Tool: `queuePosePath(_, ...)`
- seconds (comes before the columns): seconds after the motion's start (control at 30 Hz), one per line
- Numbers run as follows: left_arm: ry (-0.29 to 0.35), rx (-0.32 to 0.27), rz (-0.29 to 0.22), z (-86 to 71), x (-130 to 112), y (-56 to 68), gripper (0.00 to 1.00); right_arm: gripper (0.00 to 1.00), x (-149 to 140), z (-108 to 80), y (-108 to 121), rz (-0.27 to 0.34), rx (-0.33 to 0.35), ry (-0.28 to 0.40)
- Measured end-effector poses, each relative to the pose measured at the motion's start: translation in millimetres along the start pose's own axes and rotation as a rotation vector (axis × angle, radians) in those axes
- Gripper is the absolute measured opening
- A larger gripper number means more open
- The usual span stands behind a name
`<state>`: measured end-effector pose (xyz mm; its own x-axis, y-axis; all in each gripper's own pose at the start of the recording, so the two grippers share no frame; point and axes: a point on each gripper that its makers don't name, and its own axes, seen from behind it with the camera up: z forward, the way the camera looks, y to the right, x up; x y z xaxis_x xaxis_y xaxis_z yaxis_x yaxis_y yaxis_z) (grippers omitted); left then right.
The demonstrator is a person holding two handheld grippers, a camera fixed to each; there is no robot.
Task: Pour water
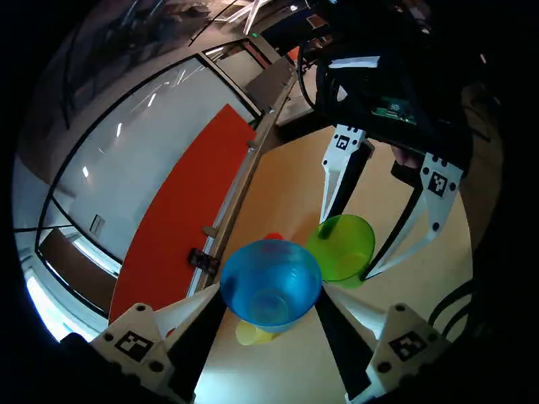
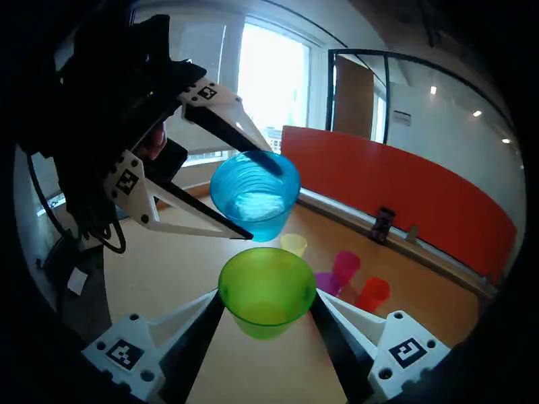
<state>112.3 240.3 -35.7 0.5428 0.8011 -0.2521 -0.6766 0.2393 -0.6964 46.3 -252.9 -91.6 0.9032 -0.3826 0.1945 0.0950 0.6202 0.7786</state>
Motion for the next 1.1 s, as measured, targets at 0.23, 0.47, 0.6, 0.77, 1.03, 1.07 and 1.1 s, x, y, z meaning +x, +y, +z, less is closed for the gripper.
queuePosePath(0.23, -0.006, 0.001, 0.018, -2.2, 0.6, -0.4, 0.85, 0.90, 0.5, 0.0, -3.4, -0.006, 0.006, 0.000)
queuePosePath(0.47, -0.011, 0.014, 0.044, -3.9, 2.9, -4.3, 0.85, 0.90, -0.3, 1.6, -5.7, -0.011, 0.011, 0.000)
queuePosePath(0.6, -0.011, 0.014, 0.053, -3.4, 4.2, -4.0, 0.85, 0.90, 0.4, 2.2, -5.1, -0.015, 0.010, -0.001)
queuePosePath(0.77, -0.013, 0.015, 0.064, -2.9, 4.2, -4.7, 0.85, 0.90, 1.5, 2.5, -3.9, -0.018, 0.009, -0.002)
queuePosePath(1.03, -0.015, 0.013, 0.110, -2.1, 5.2, -3.8, 0.85, 0.90, 0.1, 2.8, -3.3, -0.014, 0.014, -0.013)
queuePosePath(1.07, -0.015, 0.013, 0.113, -1.9, 5.1, -3.6, 0.85, 0.90, -0.1, 2.8, -3.2, -0.013, 0.015, -0.014)
queuePosePath(1.1, -0.016, 0.014, 0.117, -1.5, 4.8, -3.7, 0.85, 0.90, -0.3, 2.7, -3.2, -0.013, 0.016, -0.016)
